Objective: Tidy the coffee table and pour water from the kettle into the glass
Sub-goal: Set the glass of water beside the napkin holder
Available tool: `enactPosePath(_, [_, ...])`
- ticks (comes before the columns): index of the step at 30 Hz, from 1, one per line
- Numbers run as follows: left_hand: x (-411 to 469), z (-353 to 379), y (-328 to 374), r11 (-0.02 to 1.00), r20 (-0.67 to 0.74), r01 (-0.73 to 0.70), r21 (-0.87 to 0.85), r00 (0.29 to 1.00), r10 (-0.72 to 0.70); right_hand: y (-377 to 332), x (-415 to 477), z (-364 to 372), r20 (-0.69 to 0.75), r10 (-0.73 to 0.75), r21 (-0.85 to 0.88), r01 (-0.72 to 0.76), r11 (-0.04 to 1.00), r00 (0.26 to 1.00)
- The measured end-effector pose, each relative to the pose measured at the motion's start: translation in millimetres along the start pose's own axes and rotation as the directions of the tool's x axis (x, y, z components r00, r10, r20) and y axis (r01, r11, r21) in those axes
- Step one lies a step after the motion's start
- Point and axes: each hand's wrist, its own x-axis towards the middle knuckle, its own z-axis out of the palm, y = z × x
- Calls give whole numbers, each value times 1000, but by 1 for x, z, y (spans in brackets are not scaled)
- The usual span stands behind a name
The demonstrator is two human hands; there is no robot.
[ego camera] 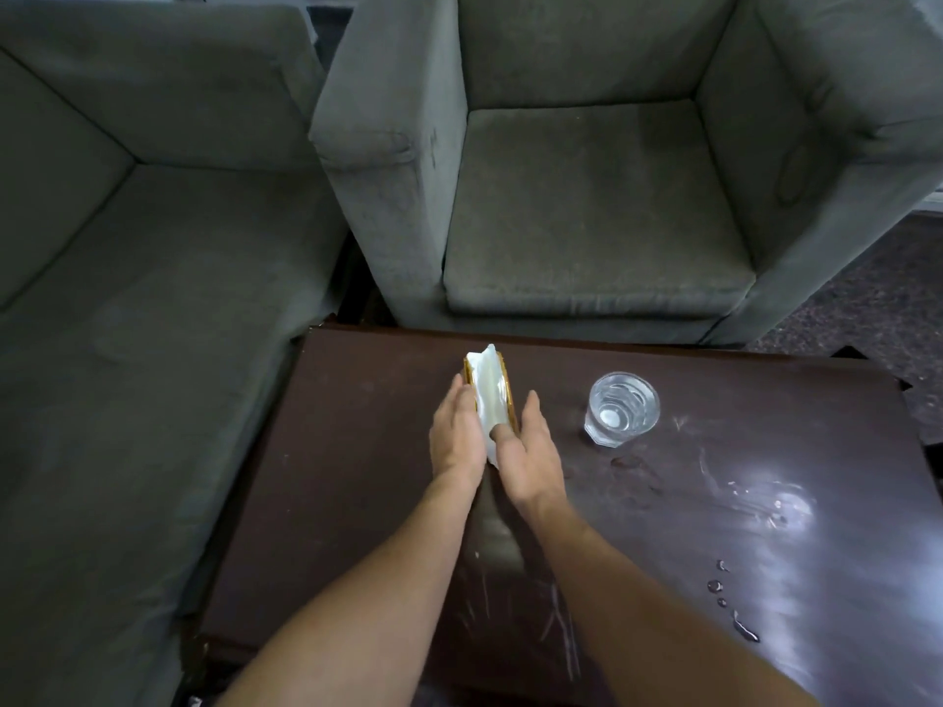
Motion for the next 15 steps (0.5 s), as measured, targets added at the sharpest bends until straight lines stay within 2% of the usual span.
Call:
enactPosePath(4, [-1, 3, 2, 1000, 54, 17, -14, 998, -16, 0, -1, 0, -6, 69, 43, -68, 997, 998])
enactPosePath(9, [-7, 6, 2, 999, 112, -41, 25, 993, 38, 0, -10, -1, -11, 1, 54, 0, 999, 1000])
enactPosePath(15, [-8, 6, 8, 999, 183, -44, 15, 982, 41, 0, -18, -2, -19, 3, 59, -2, 998, 1000])
